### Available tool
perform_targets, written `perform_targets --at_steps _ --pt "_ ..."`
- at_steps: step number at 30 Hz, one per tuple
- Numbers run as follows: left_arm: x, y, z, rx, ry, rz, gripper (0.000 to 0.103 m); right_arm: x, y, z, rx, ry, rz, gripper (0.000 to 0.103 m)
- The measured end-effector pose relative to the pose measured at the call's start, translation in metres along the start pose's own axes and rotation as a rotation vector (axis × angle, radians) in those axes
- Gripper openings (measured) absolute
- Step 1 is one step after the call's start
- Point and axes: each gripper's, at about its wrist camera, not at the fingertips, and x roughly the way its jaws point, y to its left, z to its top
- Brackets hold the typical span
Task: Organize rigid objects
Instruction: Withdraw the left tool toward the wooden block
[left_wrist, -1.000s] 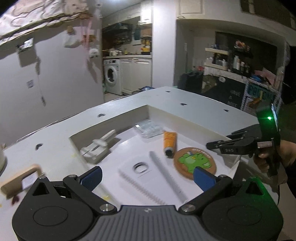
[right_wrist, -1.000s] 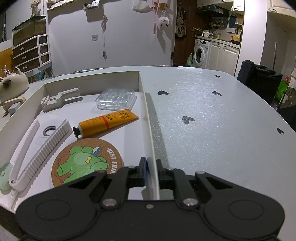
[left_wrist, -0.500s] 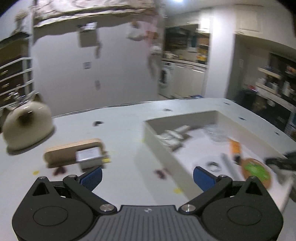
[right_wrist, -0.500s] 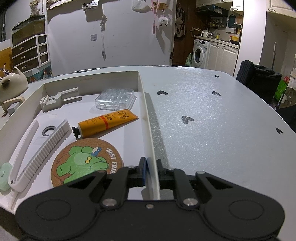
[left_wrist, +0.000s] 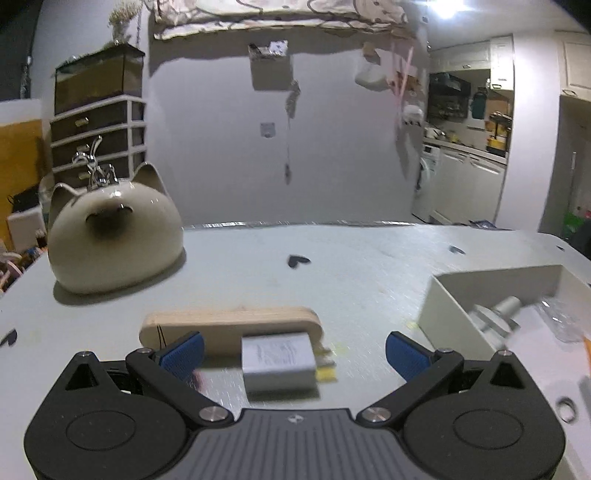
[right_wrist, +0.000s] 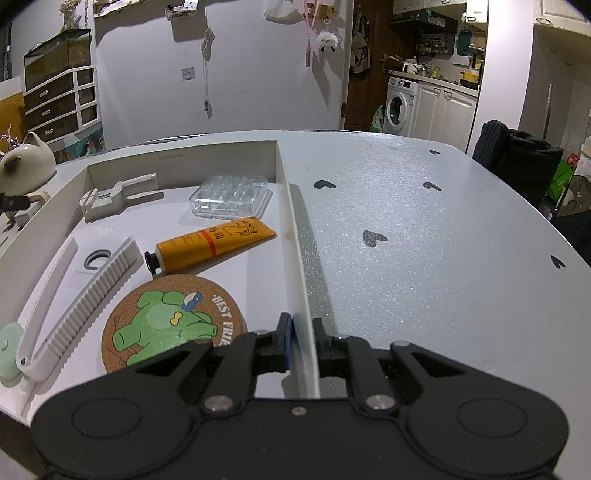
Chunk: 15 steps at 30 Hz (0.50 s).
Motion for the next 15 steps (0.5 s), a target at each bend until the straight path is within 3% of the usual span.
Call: perform_targets --at_steps 2,7,12,15 --pt "0.006 0.001 0.003 -0.010 0.000 -0.002 0.100 0.000 0.000 0.000 -0.001 0.000 0.000 0.012" --pt "0.017 0.003 0.002 -0.045 0.020 0.004 0.081 0.000 0.000 0.000 0.000 0.000 -0.001 0.012" --pt "0.019 0.013 -0.005 -0.136 0.031 -0.009 0.070 0.000 0.001 0.001 0.001 0.005 -0.004 0.013" --pt "0.018 0.014 -0.006 -0.130 0.032 -0.020 0.068 0.000 0.004 0.002 -0.009 0.011 -0.018 0.013"
